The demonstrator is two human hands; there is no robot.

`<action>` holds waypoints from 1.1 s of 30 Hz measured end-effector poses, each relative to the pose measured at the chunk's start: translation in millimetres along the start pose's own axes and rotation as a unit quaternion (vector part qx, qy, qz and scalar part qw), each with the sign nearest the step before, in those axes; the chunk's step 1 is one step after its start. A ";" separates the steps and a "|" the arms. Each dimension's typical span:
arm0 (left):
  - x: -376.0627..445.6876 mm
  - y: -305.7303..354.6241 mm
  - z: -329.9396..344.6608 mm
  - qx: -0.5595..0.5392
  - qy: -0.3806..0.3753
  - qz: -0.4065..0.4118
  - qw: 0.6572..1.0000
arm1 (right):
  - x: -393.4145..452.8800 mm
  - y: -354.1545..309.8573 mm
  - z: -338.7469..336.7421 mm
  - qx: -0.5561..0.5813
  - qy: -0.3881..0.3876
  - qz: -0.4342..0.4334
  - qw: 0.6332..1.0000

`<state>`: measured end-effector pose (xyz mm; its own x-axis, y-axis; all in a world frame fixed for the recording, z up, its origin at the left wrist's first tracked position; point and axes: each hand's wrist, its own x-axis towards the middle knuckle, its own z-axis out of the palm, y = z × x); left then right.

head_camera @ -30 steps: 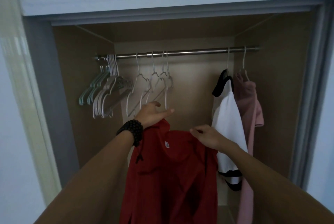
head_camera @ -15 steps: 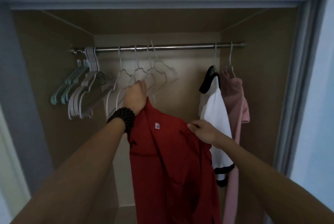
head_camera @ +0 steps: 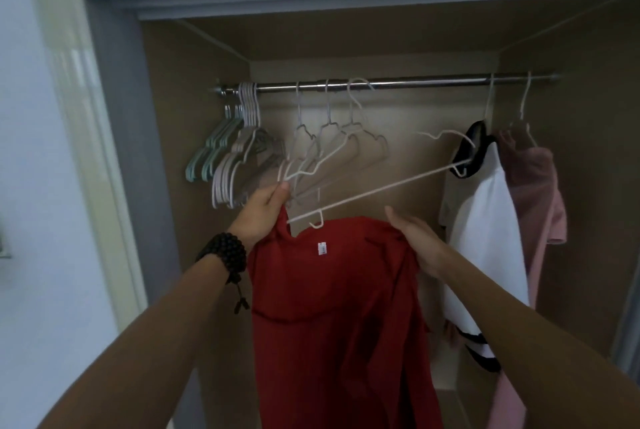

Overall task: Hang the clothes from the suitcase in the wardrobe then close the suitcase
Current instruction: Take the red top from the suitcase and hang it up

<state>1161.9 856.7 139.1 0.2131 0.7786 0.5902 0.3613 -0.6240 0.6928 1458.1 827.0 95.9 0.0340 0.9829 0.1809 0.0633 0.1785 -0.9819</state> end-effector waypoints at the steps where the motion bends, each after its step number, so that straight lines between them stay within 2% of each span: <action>1: -4.9 -4.6 -1.7 -0.005 -0.010 -0.003 1.000 | 2.7 -1.7 4.0 0.025 0.008 -0.006 1.000; 6: -22.6 -27.9 -11.3 -0.021 -0.044 -0.027 0.998 | 8.7 -14.4 25.5 0.127 0.097 -0.005 0.987; 10: -33.2 -32.1 -16.8 -0.005 -0.087 -0.012 0.996 | 11.3 -24.7 31.3 0.130 0.165 -0.020 0.977; 13: -44.7 -44.3 -29.3 0.004 -0.180 -0.088 0.980 | 15.5 -26.9 30.1 0.103 0.184 -0.042 0.977; 16: -57.3 -52.5 -38.8 0.023 -0.279 -0.194 0.940 | 16.3 -26.2 25.2 0.099 0.184 -0.047 0.977; 18: -59.8 -51.1 -38.1 0.051 -0.298 -0.228 0.926 | 16.9 -23.3 23.8 0.090 0.173 -0.054 0.979; 22: -54.6 -42.8 -24.5 0.071 -0.282 -0.312 0.904 | 10.6 -23.4 23.8 0.074 0.157 -0.065 0.983; 24: -49.5 -41.0 -18.5 -0.024 -0.212 -0.372 0.904 | 7.2 -24.4 19.0 0.071 0.150 -0.069 0.984; 26: -45.3 -25.7 -13.1 -0.141 -0.118 -0.423 0.887 | 1.3 -25.3 14.6 0.050 0.130 -0.071 0.988; 29: -29.0 0.4 -2.4 -0.194 -0.043 -0.413 0.889 | -9.9 -22.1 8.9 0.032 0.112 -0.073 0.991; 33: -13.6 21.3 10.0 -0.201 -0.053 -0.412 0.887 | -18.6 -13.7 2.6 -0.092 0.114 -0.109 0.983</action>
<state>1175.8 833.5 141.6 0.1190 0.9697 -0.2134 0.0869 0.2039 0.9751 1454.0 806.4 105.8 0.2213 0.8826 0.4148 0.2726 0.3524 -0.8952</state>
